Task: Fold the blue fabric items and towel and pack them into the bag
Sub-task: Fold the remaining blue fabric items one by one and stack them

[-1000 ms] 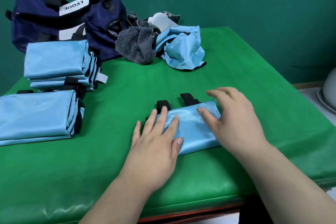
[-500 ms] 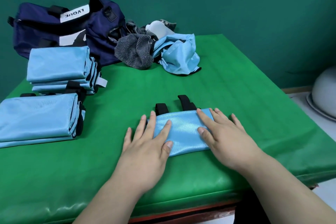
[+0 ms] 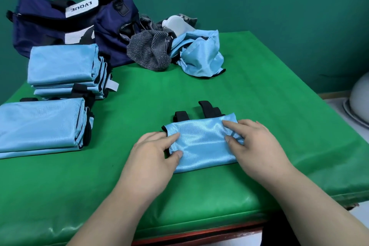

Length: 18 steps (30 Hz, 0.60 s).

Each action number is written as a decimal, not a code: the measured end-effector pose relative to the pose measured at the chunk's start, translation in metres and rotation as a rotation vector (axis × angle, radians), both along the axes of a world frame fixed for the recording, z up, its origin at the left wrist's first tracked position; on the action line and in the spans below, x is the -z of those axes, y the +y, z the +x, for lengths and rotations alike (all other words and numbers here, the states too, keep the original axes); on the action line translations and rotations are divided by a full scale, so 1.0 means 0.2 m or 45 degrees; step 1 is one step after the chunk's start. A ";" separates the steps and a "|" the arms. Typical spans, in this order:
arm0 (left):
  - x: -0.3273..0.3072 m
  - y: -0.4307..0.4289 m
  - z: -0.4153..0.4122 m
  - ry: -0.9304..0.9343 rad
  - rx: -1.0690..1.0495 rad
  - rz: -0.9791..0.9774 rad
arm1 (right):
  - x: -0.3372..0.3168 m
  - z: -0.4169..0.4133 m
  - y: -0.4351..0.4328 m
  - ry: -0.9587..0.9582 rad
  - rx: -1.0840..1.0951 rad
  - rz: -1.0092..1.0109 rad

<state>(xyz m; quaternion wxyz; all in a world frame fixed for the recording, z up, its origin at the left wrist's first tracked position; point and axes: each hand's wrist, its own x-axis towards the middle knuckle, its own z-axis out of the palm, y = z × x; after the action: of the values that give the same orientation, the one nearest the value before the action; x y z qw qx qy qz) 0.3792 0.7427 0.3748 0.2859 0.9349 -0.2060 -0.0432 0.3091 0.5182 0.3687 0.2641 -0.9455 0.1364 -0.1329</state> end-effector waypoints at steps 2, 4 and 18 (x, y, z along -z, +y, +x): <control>0.00 0.00 -0.01 0.040 -0.026 -0.023 | 0.00 -0.01 0.00 -0.021 0.026 0.102; -0.01 0.00 -0.02 0.076 -0.036 -0.054 | 0.00 -0.02 0.01 -0.073 0.058 0.181; -0.03 0.05 -0.10 0.295 -0.088 -0.716 | -0.06 -0.14 0.05 -0.283 0.135 0.655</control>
<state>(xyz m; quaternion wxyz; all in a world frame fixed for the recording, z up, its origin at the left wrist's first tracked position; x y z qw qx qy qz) 0.3587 0.7525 0.3811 0.5564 0.8143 -0.1440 -0.0810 0.2814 0.5282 0.3813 0.5014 -0.8185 0.1852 -0.2105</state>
